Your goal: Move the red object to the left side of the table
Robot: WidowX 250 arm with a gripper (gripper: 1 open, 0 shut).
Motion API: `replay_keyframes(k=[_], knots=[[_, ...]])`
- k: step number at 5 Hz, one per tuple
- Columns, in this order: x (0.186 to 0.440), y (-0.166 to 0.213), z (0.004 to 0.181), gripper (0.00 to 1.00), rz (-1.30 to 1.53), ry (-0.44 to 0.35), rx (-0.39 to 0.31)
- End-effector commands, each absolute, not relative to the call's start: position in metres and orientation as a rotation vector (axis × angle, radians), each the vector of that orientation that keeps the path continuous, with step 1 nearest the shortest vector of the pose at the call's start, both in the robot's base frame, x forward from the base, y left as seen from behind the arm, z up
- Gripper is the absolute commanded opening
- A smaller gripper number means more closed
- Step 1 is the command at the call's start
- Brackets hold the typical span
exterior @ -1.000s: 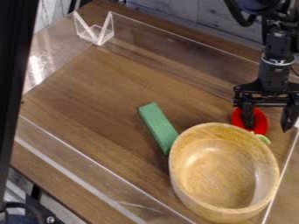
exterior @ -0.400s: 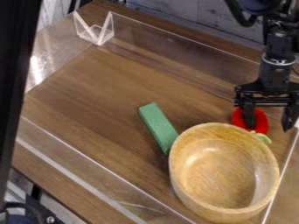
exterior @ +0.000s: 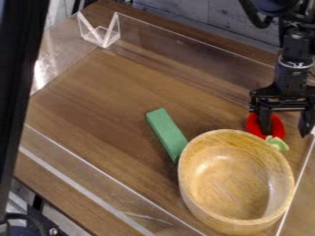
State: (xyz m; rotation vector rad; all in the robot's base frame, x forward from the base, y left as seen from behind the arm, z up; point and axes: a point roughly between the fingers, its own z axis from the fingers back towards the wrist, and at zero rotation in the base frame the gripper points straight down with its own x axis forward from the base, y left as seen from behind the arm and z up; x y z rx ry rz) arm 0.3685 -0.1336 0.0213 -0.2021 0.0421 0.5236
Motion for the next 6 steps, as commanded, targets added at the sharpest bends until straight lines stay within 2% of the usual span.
replay_keyframes(k=[1,3,4,5,6], knots=[[0.370,-0.128,0.007,1.00,0.589,0.017,-0.197],[0.364,-0.122,0.011,1.00,0.691,0.018,-0.183],[0.360,-0.129,0.013,0.00,0.685,0.020,-0.175],[0.355,-0.137,0.018,0.00,0.677,0.021,-0.171],[0.358,-0.145,0.032,1.00,0.652,0.015,-0.185]])
